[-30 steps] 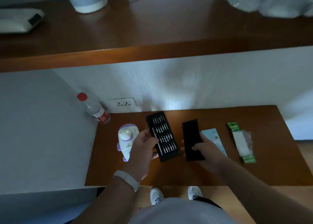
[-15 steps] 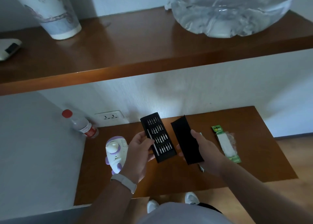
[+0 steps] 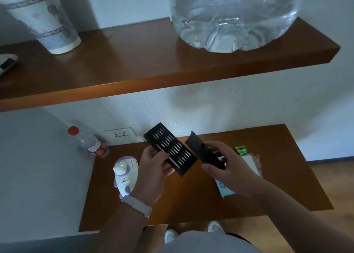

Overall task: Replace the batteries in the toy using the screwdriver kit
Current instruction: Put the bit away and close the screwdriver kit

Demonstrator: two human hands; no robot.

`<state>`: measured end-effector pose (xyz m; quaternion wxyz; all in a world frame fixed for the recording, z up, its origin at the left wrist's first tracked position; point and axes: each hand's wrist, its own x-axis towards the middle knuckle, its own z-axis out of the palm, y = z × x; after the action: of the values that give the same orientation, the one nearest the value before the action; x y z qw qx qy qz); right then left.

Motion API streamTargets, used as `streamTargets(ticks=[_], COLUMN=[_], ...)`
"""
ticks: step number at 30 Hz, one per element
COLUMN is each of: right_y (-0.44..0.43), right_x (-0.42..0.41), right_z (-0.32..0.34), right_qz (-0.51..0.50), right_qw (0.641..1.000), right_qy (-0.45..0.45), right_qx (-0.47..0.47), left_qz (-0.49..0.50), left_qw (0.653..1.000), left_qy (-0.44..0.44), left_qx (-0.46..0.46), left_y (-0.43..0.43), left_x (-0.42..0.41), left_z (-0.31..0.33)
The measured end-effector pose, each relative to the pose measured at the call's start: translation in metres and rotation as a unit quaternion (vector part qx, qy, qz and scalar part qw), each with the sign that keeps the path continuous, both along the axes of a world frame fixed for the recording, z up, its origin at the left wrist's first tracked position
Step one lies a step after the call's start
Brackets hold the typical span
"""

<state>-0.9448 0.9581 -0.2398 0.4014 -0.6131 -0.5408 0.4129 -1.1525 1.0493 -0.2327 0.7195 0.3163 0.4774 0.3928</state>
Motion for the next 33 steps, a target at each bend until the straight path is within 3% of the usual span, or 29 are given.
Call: streamTargets(ticks=[5, 12, 24, 33], right_y=[-0.007, -0.02, -0.029, -0.034], right_x=[0.014, 0.028, 0.062, 0.071], right_z=[0.009, 0.022, 0.013, 0.02], right_qz=[0.053, 0.084, 0.108, 0.112], right_qw=[0.977, 0.93, 0.916, 0.904], right_qy=[-0.2, -0.348, -0.376, -0.395], right_qx=[0.049, 0.081, 0.085, 0.118], left_qz=[0.02, 0.072, 0.137, 0.125], left_qw=[1.0, 0.996, 0.989, 0.991], left_qy=[-0.007, -0.028, -0.024, -0.013], left_qx=[0.018, 0.039, 0.041, 0.043], left_y=[-0.006, -0.018, -0.032, -0.037], left_x=[0.015, 0.034, 0.061, 0.071], left_z=[0.01, 0.019, 0.015, 0.021])
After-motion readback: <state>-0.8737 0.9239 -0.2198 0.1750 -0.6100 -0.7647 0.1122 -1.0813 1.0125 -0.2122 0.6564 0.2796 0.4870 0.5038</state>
